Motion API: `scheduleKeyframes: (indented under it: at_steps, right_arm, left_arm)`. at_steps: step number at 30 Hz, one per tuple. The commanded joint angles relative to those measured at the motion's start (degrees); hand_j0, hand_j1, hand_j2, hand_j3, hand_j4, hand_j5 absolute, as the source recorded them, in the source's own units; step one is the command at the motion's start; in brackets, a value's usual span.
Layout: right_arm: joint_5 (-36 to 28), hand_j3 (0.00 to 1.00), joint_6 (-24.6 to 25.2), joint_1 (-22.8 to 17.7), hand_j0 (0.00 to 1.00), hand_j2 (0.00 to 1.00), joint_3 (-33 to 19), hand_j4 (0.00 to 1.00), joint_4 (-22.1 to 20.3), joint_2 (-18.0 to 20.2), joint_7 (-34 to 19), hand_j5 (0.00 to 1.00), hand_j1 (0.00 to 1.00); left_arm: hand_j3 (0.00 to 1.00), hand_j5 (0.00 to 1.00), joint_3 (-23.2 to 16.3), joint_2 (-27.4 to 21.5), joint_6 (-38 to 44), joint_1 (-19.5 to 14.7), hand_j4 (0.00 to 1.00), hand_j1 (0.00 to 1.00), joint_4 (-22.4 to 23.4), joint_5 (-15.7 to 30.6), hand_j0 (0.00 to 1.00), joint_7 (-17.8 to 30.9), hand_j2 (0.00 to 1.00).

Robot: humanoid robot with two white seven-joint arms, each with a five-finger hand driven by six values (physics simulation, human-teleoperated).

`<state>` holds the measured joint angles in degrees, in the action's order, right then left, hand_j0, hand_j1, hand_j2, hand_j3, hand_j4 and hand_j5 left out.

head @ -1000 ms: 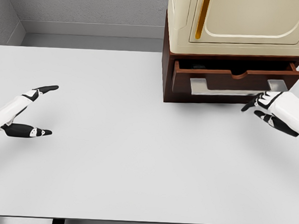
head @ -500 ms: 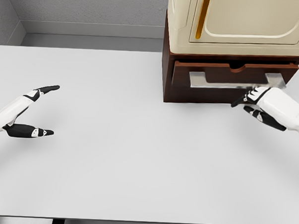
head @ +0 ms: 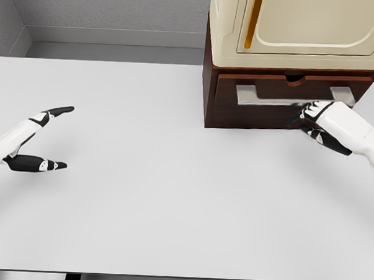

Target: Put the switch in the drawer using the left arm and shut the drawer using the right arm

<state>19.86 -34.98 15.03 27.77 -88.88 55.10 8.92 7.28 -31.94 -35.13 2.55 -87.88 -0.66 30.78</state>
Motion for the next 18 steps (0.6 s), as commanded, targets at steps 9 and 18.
scheduleKeyframes:
  at_steps: [9,18]
  right_arm:
    - [-0.34,0.54,-0.02,0.44,0.54,0.54,1.85,0.54,1.69,-1.14,0.22,0.54,0.54]
    - [-0.34,0.54,-0.02,1.58,0.54,0.54,2.11,0.54,2.74,-2.02,0.22,0.54,0.54]
  left_arm:
    - [1.0,1.0,0.1,-0.05,0.13,0.0,1.0,1.0,0.25,0.48,1.0,-0.02,1.0]
    - [1.0,1.0,0.1,-0.05,0.13,0.26,1.0,1.0,-0.01,0.48,1.0,-0.02,1.0]
